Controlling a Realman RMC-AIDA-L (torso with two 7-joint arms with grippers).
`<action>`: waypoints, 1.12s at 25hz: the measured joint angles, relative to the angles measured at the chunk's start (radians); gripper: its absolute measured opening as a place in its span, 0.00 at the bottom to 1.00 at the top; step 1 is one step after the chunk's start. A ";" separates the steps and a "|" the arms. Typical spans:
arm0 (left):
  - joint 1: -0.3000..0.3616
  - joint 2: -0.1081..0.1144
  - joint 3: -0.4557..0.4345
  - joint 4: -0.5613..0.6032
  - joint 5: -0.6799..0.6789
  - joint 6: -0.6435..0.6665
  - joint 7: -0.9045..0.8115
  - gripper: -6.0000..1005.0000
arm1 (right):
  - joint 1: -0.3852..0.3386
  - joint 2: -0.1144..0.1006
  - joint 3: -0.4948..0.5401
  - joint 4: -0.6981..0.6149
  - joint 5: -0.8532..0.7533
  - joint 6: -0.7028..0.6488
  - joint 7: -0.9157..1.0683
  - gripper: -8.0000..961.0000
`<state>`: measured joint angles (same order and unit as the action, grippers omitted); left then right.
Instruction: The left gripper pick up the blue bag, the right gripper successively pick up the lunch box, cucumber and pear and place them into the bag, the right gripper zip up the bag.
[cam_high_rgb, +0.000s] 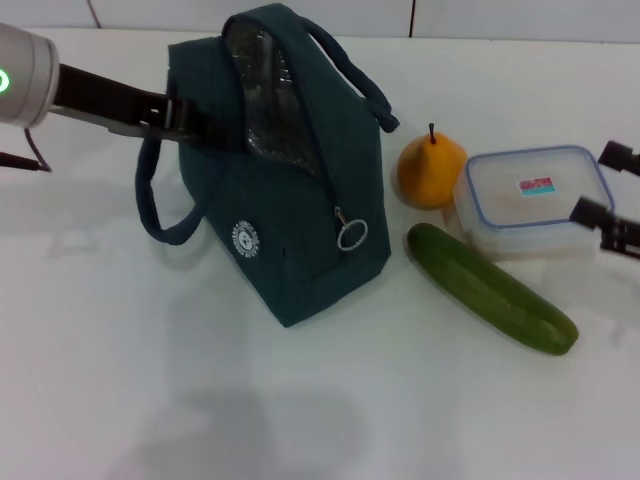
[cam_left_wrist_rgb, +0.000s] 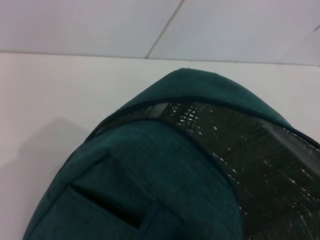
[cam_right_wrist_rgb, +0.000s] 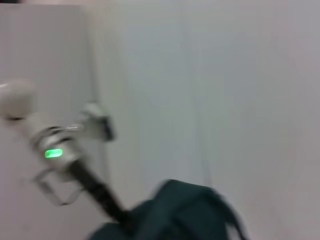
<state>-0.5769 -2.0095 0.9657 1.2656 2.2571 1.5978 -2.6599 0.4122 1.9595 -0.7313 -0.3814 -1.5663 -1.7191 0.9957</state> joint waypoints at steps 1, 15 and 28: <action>0.001 0.000 -0.006 0.002 0.000 0.000 0.001 0.05 | 0.002 0.003 0.015 0.001 0.000 0.028 0.025 0.91; 0.011 0.000 -0.021 -0.001 0.000 0.000 0.025 0.05 | 0.028 0.048 0.102 0.143 0.117 0.420 0.330 0.91; 0.010 0.002 -0.012 -0.002 0.003 0.002 0.034 0.05 | 0.033 0.052 0.108 0.200 0.141 0.506 0.382 0.91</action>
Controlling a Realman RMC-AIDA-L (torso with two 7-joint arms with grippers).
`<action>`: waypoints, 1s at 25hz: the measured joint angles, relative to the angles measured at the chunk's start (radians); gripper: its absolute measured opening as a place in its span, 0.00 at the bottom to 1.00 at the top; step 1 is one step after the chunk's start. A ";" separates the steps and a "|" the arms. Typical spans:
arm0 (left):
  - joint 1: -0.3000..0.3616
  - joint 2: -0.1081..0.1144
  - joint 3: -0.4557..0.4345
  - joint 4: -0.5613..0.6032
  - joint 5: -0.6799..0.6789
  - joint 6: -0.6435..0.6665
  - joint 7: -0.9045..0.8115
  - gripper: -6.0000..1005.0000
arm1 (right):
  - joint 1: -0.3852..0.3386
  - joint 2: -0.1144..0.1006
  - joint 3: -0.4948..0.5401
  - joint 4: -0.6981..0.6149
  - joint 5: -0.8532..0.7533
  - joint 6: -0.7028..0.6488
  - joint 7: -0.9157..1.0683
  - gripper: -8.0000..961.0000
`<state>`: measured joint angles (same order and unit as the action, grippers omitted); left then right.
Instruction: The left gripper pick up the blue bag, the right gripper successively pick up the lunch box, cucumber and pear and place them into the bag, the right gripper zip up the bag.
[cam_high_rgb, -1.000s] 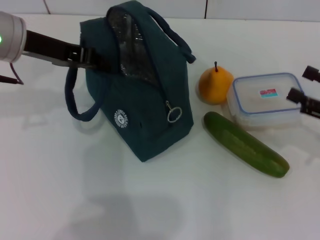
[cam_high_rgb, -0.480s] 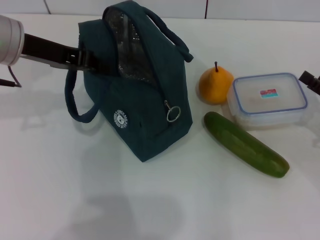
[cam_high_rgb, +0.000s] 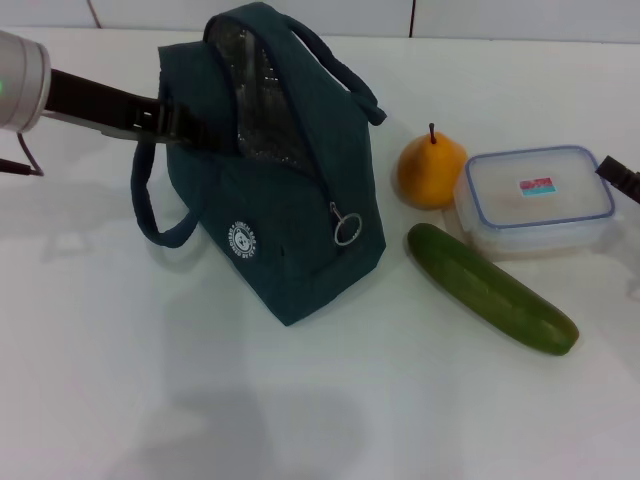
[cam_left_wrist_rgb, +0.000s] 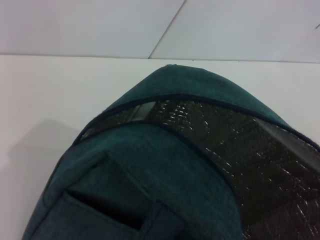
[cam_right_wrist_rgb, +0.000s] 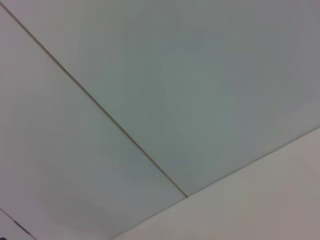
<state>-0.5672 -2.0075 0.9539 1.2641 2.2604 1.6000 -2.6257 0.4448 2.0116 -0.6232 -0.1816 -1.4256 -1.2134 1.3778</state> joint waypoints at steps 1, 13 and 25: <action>0.000 -0.001 0.000 0.000 0.000 0.000 0.000 0.05 | 0.001 0.000 0.000 0.005 0.002 0.000 0.000 0.91; 0.005 -0.004 0.003 -0.002 0.002 0.012 0.023 0.05 | 0.031 0.003 -0.001 0.046 0.009 0.001 0.048 0.91; -0.006 0.003 0.002 0.009 0.003 0.012 0.036 0.05 | 0.047 0.002 -0.011 0.051 0.003 -0.031 0.150 0.89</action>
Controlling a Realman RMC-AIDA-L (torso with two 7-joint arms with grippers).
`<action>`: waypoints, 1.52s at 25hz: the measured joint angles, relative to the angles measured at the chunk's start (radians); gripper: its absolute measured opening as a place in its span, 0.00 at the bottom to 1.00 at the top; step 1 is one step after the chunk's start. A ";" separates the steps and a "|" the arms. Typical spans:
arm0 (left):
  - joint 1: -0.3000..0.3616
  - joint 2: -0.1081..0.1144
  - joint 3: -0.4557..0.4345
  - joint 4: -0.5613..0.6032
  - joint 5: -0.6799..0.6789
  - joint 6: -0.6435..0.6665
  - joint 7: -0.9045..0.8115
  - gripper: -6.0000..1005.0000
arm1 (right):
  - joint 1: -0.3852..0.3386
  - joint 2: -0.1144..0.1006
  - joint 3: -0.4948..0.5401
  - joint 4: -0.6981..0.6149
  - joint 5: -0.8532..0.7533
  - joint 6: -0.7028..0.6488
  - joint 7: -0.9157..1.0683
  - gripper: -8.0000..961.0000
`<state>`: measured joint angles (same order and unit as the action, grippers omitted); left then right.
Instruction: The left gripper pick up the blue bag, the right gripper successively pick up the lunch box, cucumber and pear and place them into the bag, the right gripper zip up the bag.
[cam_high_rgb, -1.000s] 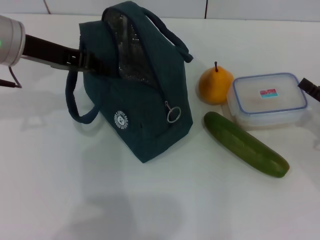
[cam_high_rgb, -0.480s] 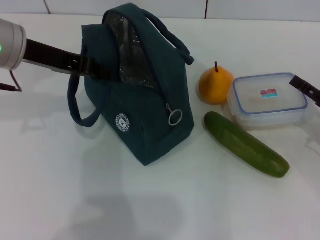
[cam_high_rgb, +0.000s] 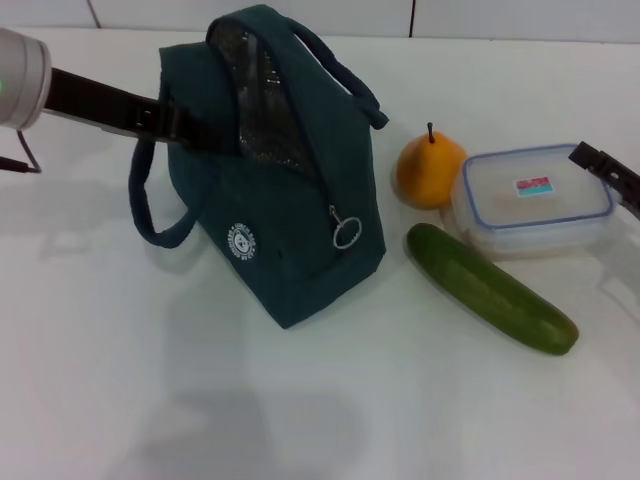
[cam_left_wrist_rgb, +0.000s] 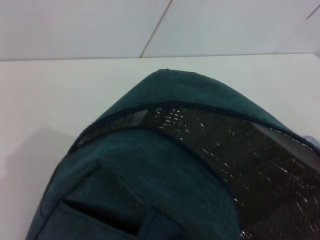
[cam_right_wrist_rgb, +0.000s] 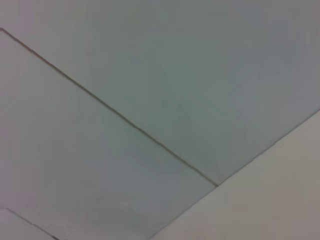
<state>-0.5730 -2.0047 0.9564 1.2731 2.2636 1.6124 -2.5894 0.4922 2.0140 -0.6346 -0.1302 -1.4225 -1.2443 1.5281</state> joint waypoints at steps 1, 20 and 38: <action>-0.001 0.002 -0.002 0.004 0.001 0.000 0.000 0.05 | -0.002 0.000 -0.001 0.001 -0.001 -0.012 0.011 0.88; -0.004 0.010 -0.007 0.037 0.001 0.000 0.002 0.05 | -0.009 0.000 -0.020 0.028 -0.013 -0.128 0.152 0.80; 0.000 0.006 -0.001 0.040 -0.007 0.001 0.026 0.05 | 0.001 0.004 -0.029 0.049 -0.011 -0.165 0.239 0.62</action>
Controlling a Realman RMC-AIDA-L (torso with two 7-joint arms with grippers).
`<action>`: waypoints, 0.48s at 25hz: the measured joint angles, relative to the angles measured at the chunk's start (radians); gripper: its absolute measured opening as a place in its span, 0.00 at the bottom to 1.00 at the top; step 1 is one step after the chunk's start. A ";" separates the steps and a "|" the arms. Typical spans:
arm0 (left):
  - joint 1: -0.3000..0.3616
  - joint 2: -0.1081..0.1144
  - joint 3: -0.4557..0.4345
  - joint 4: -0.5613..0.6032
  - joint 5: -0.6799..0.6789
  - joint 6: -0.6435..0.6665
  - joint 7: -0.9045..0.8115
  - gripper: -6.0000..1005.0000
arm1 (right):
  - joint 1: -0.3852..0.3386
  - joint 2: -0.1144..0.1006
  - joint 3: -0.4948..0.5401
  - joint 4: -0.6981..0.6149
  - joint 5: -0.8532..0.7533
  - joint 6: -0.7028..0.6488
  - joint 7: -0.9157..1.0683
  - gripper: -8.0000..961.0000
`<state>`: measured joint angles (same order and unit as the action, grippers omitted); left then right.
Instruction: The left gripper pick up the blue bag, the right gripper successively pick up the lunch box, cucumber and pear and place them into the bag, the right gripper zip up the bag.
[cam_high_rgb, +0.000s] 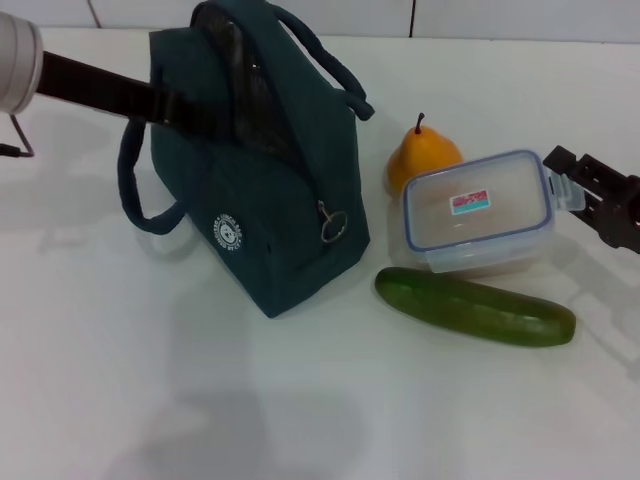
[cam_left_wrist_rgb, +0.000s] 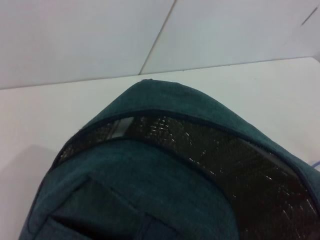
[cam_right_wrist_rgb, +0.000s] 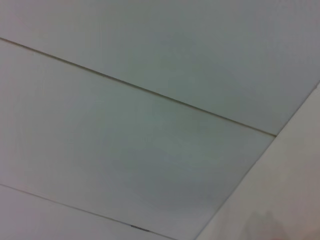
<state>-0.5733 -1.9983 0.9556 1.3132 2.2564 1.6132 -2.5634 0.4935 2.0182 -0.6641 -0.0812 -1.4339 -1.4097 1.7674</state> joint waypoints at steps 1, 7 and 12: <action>-0.001 -0.001 0.000 0.000 -0.001 0.000 0.002 0.05 | 0.001 0.001 0.000 0.000 0.000 0.000 0.004 0.59; -0.002 -0.002 0.000 -0.001 0.000 0.001 0.014 0.05 | 0.010 0.004 0.000 0.010 0.002 0.007 0.027 0.55; -0.002 -0.003 0.000 -0.005 0.002 0.001 0.024 0.05 | 0.022 0.005 0.000 0.027 0.001 0.008 0.028 0.52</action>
<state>-0.5753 -2.0013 0.9557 1.3078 2.2582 1.6138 -2.5393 0.5159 2.0233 -0.6642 -0.0545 -1.4325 -1.4017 1.7955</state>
